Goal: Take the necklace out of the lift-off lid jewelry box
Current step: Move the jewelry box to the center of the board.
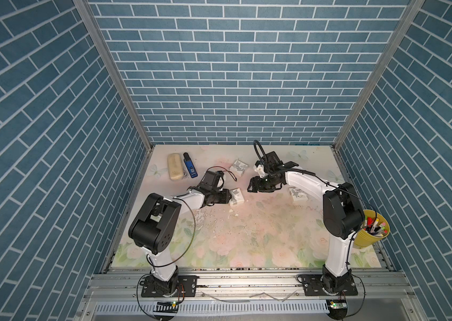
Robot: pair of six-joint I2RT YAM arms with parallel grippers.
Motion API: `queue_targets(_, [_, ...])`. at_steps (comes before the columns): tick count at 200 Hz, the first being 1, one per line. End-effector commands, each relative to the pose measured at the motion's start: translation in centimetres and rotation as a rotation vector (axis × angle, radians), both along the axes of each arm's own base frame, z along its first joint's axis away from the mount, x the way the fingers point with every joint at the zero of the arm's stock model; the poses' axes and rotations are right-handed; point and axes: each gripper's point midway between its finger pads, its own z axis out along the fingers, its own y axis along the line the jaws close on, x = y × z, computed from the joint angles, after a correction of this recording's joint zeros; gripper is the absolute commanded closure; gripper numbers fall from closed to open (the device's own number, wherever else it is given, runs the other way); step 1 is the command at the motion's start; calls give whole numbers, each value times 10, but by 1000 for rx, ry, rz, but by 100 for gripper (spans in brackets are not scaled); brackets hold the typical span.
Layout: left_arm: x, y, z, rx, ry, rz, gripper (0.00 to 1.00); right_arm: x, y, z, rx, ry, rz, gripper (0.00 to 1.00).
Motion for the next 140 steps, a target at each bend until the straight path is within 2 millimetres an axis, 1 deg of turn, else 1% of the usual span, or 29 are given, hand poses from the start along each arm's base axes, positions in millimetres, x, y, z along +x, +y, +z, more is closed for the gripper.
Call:
queue_targets(1, [-9,-45,-4,-7,-28,-140,61,-10,-25,-1,-6,30,-39,33])
queue_targets(13, [-9,-59,-1,-16,-54,-175,61,-13,-37,0,-18,28,-50,33])
queue_targets(26, [-8,-68,4,-26,-76,-194,61,-15,-48,3,-29,17,-57,33])
queue_targets(40, [-7,-71,11,-38,-104,-198,60,-12,-57,8,-41,5,-64,33])
queue_targets(55, [-7,-67,18,-35,-137,-188,59,-3,-60,12,-54,-10,-57,33])
queue_targets(66, [-8,-62,22,-29,-151,-178,58,5,-56,15,-58,-23,-34,33])
queue_targets(80, [-10,-54,26,-10,-156,-154,53,18,-46,16,-41,-31,-9,36])
queue_targets(85, [-11,-51,27,-3,-156,-143,50,22,-42,15,-31,-27,-2,39])
queue_targets(98, [-16,-43,28,0,-158,-111,46,31,-32,12,-4,-10,12,54])
queue_targets(104, [-19,-40,29,-9,-155,-96,46,35,-27,10,6,-6,18,59])
queue_targets(111, [-24,-39,28,-33,-150,-87,47,38,-23,7,13,-2,24,62])
queue_targets(133, [-45,-41,23,-102,-135,-69,55,43,-13,-9,17,22,56,63])
queue_targets(140, [-55,-44,18,-98,-127,-75,56,43,-10,-12,23,32,73,63])
